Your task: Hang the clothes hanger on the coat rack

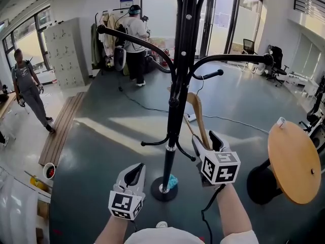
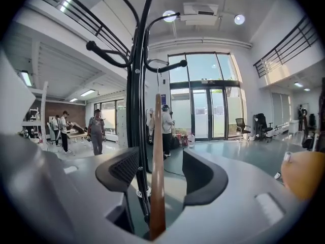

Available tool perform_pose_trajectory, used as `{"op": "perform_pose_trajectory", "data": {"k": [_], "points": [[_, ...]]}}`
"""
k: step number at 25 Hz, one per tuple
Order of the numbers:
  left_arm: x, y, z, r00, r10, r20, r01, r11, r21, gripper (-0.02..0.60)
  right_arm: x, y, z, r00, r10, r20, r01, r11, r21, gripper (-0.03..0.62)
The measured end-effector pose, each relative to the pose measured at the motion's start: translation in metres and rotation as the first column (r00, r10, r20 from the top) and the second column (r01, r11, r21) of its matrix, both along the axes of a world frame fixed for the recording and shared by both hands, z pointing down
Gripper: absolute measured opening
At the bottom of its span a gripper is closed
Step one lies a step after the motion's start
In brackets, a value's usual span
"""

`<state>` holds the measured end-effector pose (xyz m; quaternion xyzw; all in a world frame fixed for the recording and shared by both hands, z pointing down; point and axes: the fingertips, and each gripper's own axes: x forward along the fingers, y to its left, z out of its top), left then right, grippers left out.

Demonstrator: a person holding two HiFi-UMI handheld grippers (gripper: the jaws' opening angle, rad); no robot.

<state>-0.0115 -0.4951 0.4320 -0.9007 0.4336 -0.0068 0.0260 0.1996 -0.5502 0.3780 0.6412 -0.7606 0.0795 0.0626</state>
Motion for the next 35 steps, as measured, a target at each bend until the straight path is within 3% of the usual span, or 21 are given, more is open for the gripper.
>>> {"op": "perform_pose_trajectory", "data": {"k": [5,9,16,35], "points": [[0.009,0.018,-0.014,1.000,0.000,-0.008,0.000,1.000,0.021,0.000,0.003,0.042,-0.029,1.000,-0.009,0.007,0.009,0.994,0.108,0.272],[0.019,0.037,-0.022,1.000,0.006,-0.015,-0.006,0.999,0.036,0.000,0.003,0.076,-0.031,1.000,-0.010,-0.019,0.014,0.985,0.175,0.169],[0.035,0.086,-0.030,0.999,0.002,-0.035,-0.001,0.999,0.054,0.000,0.006,0.138,-0.002,1.000,0.013,0.002,-0.013,0.983,0.182,0.028],[0.037,0.254,-0.012,0.998,-0.057,-0.024,0.057,0.998,0.018,0.000,0.004,0.318,0.093,0.999,-0.034,0.006,0.033,0.999,0.027,0.028]]}}
